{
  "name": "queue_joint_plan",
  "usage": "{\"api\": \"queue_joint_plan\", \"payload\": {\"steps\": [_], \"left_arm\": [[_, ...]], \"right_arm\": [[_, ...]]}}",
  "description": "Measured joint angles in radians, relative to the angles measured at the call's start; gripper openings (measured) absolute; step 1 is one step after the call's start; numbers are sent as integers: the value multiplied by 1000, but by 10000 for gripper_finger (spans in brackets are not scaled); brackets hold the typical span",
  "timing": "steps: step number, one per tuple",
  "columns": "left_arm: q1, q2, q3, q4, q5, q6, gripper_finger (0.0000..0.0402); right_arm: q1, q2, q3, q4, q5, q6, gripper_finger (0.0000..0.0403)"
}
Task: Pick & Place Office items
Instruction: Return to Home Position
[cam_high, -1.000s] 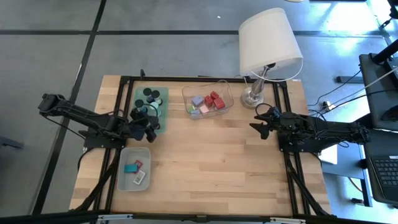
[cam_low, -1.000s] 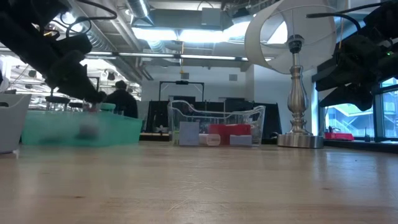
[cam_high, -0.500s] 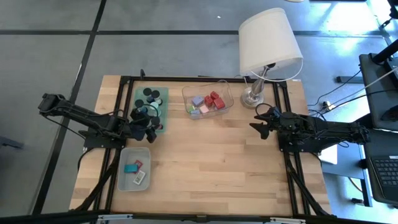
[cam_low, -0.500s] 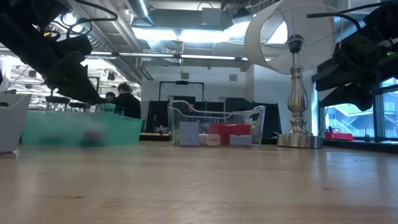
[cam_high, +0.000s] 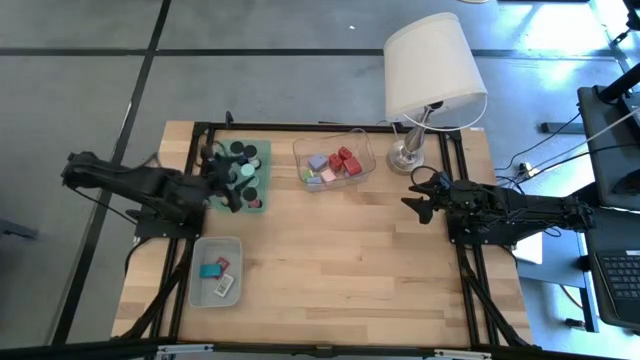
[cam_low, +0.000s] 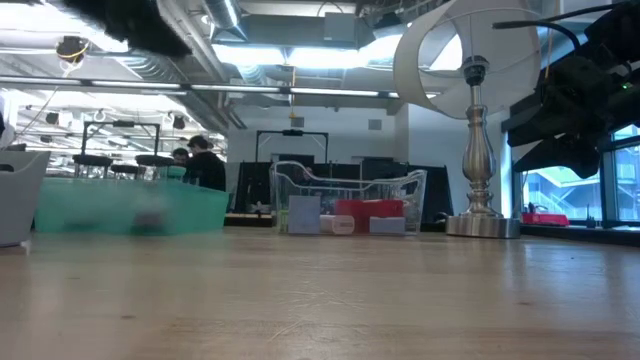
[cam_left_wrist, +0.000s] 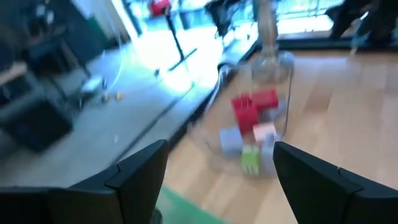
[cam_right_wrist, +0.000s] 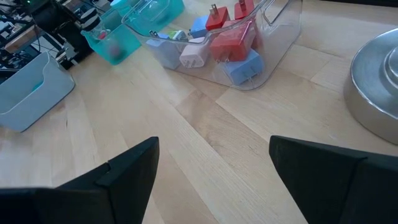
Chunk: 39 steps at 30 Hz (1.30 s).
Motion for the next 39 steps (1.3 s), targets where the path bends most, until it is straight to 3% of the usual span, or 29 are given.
{"api": "queue_joint_plan", "payload": {"steps": [5, 12, 17, 21, 26, 39], "left_arm": [[0, -34, 84, 0, 105, 146, 290], [0, -53, 111, 12, 238, 148, 290], [0, -70, 111, 12, 279, 153, 290], [-2, -124, 101, 56, 270, 39, 290], [23, -249, -10, 194, 185, -50, 290], [48, -524, -376, 535, 174, -185, 290]], "right_arm": [[0, 0, 0, 0, 0, 0, 306], [0, 0, 0, 0, 0, 0, 306], [0, 0, 0, 0, 0, 0, 306], [0, 0, 0, 0, -1, 0, 306], [0, 0, 0, 0, -1, 0, 306], [0, 0, 0, 0, -4, 0, 306]]}}
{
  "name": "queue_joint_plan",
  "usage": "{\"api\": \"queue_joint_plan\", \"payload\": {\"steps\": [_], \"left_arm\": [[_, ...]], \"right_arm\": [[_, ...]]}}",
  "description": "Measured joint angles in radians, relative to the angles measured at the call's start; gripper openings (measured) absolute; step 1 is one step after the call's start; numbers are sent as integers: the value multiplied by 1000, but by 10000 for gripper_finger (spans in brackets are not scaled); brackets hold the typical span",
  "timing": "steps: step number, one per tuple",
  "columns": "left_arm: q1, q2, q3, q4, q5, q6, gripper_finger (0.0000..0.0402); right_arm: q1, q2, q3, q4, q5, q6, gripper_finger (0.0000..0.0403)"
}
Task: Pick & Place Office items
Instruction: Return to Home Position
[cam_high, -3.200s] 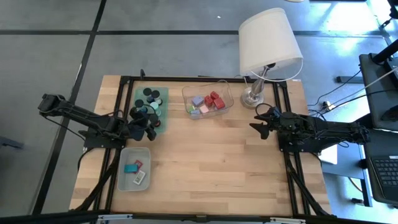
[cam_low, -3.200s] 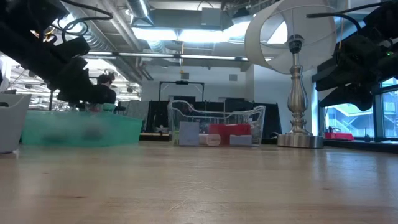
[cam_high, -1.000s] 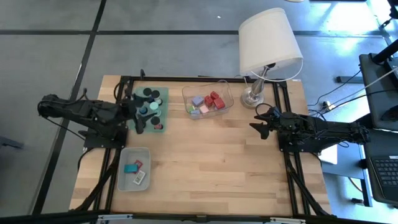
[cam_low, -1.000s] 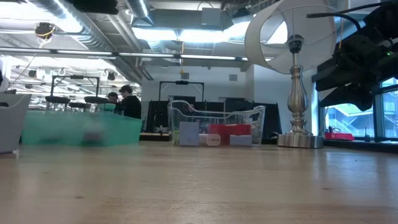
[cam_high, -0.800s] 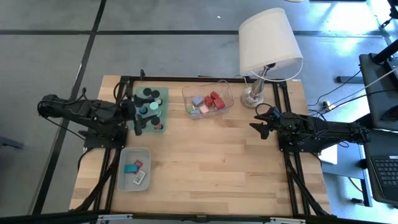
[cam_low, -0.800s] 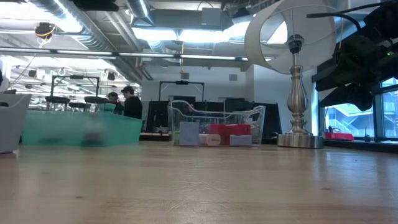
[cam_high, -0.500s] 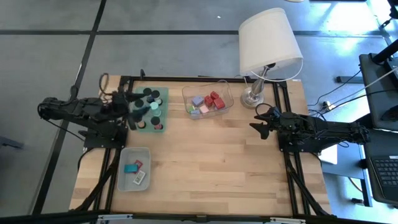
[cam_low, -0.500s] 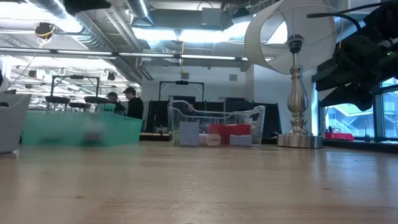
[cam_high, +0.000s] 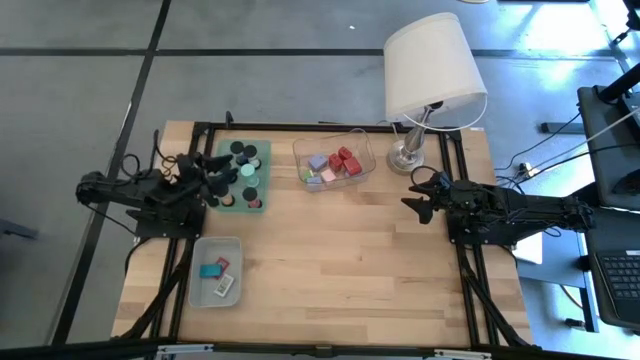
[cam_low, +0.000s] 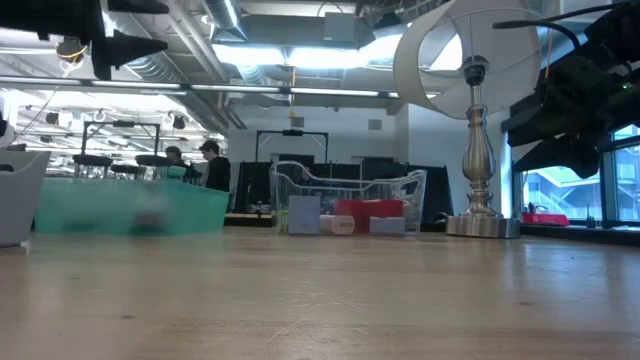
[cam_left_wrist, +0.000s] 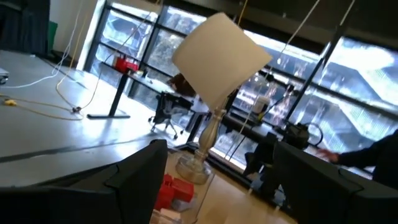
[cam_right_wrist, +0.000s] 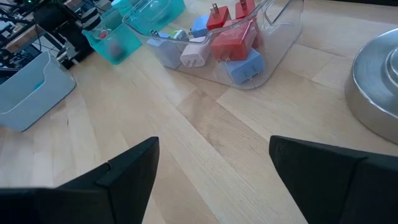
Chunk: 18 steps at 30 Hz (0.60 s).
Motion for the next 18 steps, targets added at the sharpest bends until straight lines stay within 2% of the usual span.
{"api": "queue_joint_plan", "payload": {"steps": [10, 18], "left_arm": [[0, -109, -173, 94, -27, 1, 290], [0, -110, -244, 113, -28, 56, 290]], "right_arm": [[0, 0, 0, 0, 0, 0, 307], [0, 0, 0, 0, 1, 0, 307]]}}
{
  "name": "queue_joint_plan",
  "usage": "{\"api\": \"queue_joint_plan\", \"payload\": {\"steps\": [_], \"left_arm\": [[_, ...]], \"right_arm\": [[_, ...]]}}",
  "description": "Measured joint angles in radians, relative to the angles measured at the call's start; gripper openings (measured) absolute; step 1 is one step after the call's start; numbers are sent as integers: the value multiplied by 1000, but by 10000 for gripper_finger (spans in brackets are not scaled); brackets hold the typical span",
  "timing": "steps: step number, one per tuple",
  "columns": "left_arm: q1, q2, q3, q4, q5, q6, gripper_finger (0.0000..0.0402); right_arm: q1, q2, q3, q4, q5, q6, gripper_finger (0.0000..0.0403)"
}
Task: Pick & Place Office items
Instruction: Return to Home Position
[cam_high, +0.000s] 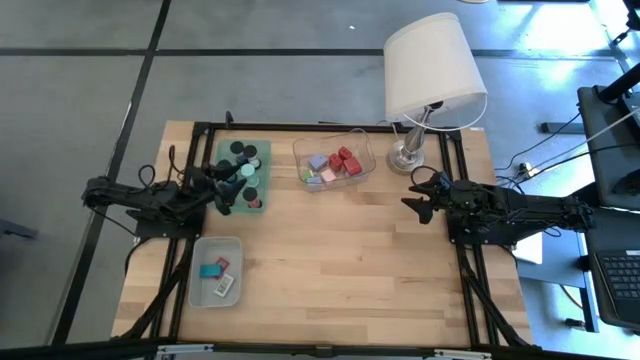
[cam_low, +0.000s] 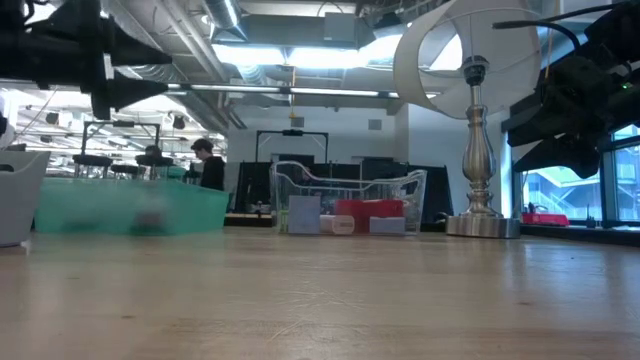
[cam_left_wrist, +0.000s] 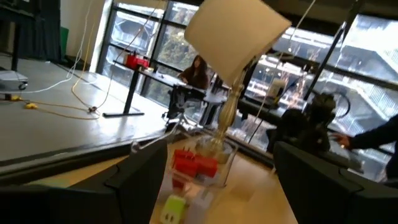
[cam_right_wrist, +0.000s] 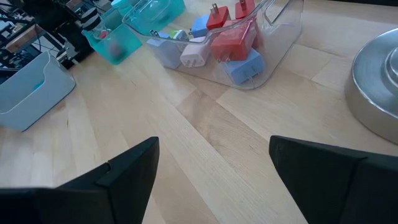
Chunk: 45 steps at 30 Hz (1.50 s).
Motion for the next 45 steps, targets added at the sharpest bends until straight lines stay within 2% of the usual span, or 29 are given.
{"api": "queue_joint_plan", "payload": {"steps": [6, 11, 34, 45], "left_arm": [[0, 0, -20, -88, 3, -7, 290], [0, 2, -20, -84, 3, 34, 290], [0, 3, -20, -84, 4, 33, 290], [0, 3, -20, -84, 4, 33, 290]], "right_arm": [[0, 0, 0, 0, 1, 0, 307], [0, 0, 0, 0, 3, 0, 307], [0, 0, 0, 0, 3, 0, 307], [0, -73, 0, 1, 3, -32, 307]]}}
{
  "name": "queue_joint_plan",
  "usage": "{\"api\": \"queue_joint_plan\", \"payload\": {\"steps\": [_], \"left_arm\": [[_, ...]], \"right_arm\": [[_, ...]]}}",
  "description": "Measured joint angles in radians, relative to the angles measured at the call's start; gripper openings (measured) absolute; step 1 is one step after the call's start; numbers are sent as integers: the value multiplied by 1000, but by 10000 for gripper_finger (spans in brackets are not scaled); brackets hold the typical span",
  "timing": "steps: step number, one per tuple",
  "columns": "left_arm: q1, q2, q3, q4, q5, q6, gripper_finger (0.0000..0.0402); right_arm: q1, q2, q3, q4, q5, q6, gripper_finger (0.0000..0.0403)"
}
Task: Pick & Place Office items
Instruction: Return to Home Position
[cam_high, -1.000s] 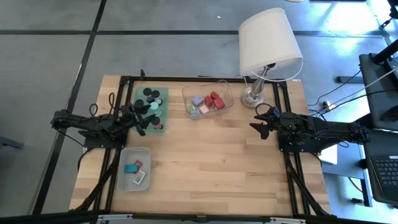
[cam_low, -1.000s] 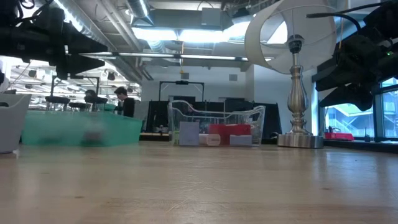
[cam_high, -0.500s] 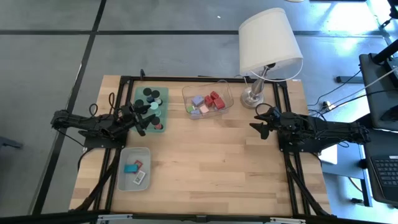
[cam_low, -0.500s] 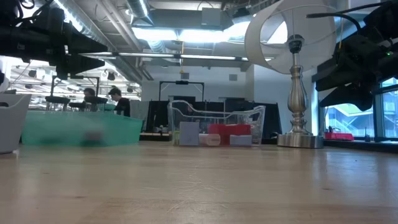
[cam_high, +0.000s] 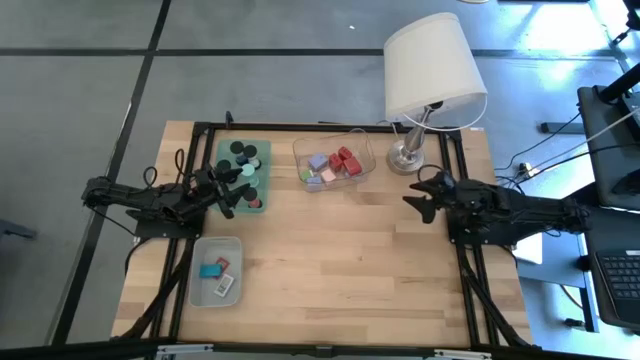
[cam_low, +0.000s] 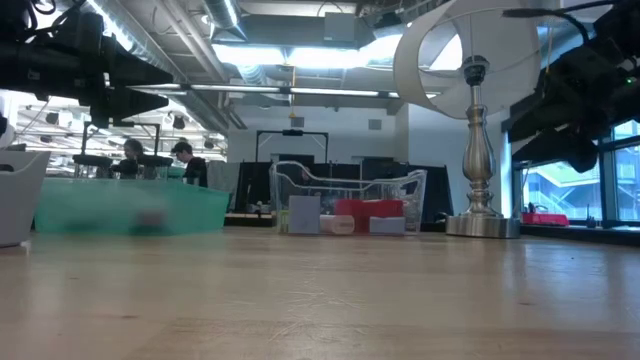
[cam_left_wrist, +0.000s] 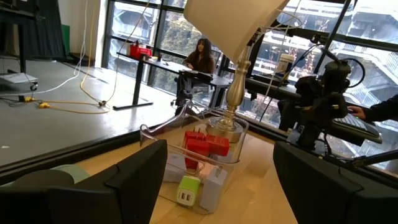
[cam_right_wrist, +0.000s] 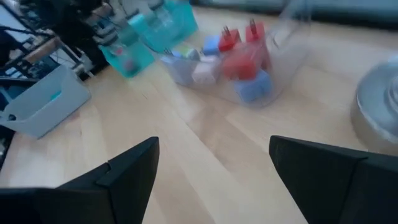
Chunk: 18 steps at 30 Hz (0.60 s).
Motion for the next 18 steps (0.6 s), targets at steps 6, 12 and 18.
{"api": "queue_joint_plan", "payload": {"steps": [6, 12, 18], "left_arm": [[0, 0, 0, 0, 0, 0, 290], [0, 0, 0, 0, 0, 0, 290], [0, 0, 0, 0, 0, 0, 290]], "right_arm": [[0, -96, 0, 148, 38, -285, 307], [0, -126, -11, 414, 36, -626, 307], [0, -126, -81, 583, -35, -700, 307]]}}
